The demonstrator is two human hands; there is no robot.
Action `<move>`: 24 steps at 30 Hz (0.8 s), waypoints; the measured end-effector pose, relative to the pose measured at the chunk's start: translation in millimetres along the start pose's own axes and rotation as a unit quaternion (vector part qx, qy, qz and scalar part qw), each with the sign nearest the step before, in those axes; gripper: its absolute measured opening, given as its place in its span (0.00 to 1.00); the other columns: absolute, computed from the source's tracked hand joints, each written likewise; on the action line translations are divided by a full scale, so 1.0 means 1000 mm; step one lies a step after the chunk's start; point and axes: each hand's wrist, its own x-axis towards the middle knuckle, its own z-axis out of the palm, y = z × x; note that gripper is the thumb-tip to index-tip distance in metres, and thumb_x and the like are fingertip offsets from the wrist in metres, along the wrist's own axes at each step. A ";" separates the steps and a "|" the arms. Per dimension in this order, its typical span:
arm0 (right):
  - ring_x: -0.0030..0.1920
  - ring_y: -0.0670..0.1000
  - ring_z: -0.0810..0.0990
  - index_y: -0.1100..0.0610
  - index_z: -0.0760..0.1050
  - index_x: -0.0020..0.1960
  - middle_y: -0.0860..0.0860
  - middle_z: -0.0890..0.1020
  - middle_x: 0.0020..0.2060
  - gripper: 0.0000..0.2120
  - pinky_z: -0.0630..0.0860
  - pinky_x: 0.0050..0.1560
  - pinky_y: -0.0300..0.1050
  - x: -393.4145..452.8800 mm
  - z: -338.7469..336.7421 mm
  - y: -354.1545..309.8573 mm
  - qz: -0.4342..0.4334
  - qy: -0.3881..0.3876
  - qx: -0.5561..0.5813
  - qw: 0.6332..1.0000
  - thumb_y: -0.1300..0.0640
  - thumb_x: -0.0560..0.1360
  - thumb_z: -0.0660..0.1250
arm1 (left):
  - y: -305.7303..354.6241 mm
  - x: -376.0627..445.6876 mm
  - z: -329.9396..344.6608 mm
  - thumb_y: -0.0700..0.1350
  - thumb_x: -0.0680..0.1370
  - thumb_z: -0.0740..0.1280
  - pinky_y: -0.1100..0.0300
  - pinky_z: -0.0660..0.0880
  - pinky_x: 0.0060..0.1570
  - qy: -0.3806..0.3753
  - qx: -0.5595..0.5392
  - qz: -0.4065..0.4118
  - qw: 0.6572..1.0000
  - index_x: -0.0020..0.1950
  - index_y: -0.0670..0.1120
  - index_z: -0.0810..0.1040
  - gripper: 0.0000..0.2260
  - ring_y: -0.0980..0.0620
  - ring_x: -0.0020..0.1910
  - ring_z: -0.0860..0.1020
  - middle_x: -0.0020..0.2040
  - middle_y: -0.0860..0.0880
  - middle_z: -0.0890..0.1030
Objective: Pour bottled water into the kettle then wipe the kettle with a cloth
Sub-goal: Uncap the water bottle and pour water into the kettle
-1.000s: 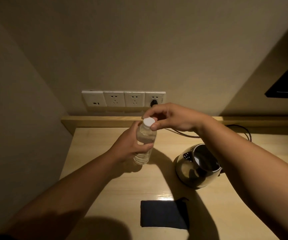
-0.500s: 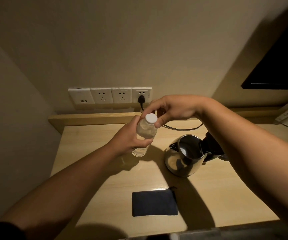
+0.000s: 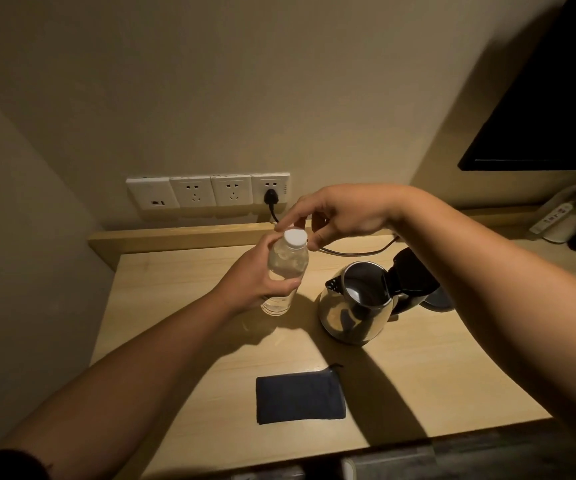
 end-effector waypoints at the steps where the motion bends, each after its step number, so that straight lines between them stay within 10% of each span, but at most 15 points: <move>1: 0.39 0.29 0.73 0.50 0.71 0.68 0.43 0.76 0.51 0.24 0.69 0.40 0.26 -0.001 0.001 -0.002 0.002 0.009 -0.004 1.000 0.58 0.74 0.71 | 0.002 0.000 0.000 0.49 0.69 0.77 0.58 0.72 0.53 0.003 0.002 0.000 1.000 0.70 0.49 0.64 0.35 0.52 0.57 0.76 0.59 0.52 0.77; 24: 0.39 0.34 0.77 0.50 0.75 0.59 0.40 0.78 0.46 0.17 0.74 0.41 0.30 -0.036 0.020 -0.018 0.044 0.140 0.038 0.988 0.61 0.73 0.72 | 0.015 -0.012 0.005 0.47 0.70 0.77 0.56 0.75 0.54 0.020 -0.002 0.024 1.000 0.67 0.50 0.66 0.30 0.53 0.55 0.77 0.56 0.52 0.77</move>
